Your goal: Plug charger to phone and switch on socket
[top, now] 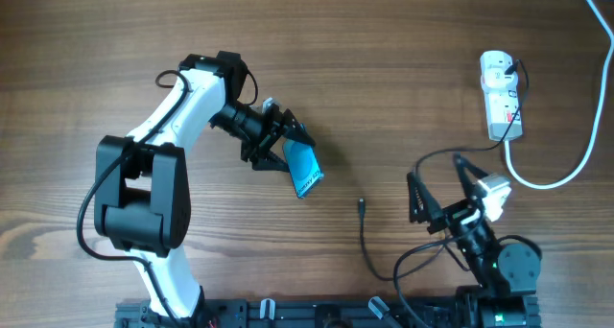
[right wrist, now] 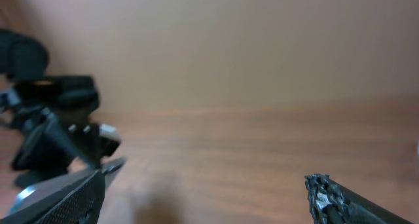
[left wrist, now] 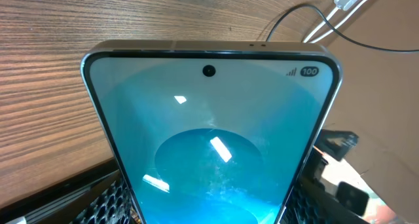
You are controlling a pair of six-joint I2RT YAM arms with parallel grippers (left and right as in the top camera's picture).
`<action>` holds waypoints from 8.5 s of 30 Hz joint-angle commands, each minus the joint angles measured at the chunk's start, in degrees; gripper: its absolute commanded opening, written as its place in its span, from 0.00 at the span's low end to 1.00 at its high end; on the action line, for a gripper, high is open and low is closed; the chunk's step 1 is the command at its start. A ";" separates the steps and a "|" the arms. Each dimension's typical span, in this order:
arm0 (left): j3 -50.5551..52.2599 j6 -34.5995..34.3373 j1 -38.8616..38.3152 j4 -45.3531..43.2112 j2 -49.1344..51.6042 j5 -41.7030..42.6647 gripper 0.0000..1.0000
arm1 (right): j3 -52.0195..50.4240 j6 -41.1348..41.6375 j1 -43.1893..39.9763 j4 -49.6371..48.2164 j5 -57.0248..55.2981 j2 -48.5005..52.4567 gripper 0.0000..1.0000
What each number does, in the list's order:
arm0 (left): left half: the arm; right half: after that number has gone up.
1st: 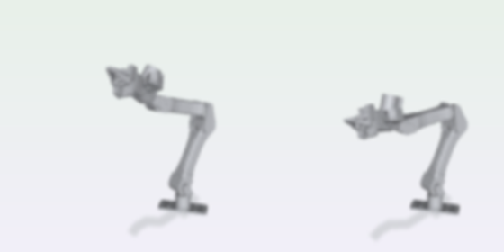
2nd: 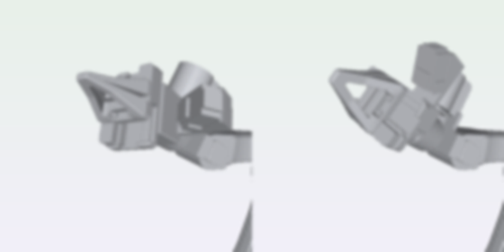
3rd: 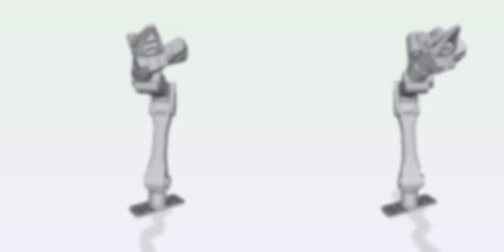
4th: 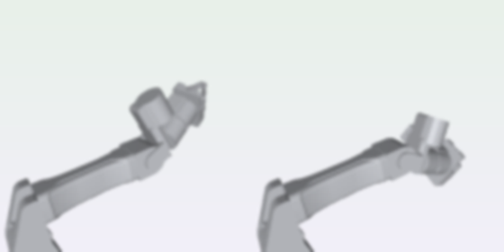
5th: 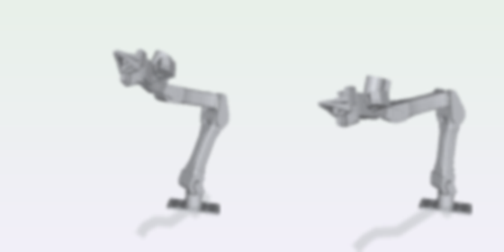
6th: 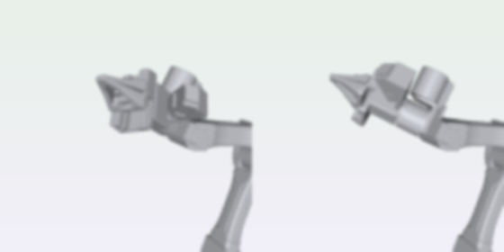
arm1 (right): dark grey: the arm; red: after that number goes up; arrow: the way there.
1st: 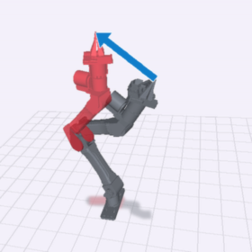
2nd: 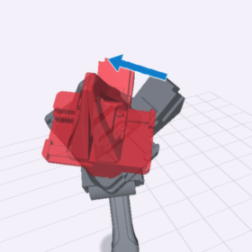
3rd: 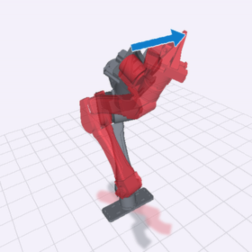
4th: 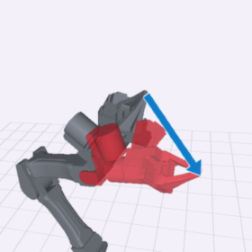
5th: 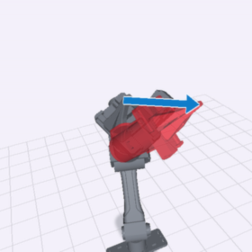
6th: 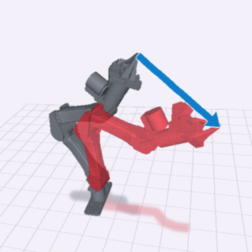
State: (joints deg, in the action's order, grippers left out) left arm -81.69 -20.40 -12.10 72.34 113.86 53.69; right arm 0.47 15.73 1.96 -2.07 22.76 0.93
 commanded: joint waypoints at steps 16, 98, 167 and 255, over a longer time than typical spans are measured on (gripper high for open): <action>-0.17 0.68 -0.02 -0.42 -1.38 -3.45 0.26 | 56.63 -5.46 -0.13 57.05 18.12 53.66 1.00; -0.17 9.46 -4.20 -5.51 -1.40 1.36 0.95 | 60.81 11.15 28.00 42.16 8.74 88.85 0.04; -0.17 26.95 4.50 -29.29 -1.40 36.50 0.04 | 60.78 18.49 16.04 13.27 34.84 88.85 0.86; -1.25 -2.16 -16.02 24.28 -4.26 36.68 0.04 | 60.78 2.64 7.72 38.75 -15.34 88.87 1.00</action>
State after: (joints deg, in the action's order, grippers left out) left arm -82.15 -20.29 -28.12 96.27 111.46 86.41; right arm 61.19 17.93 9.80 36.80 8.49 89.47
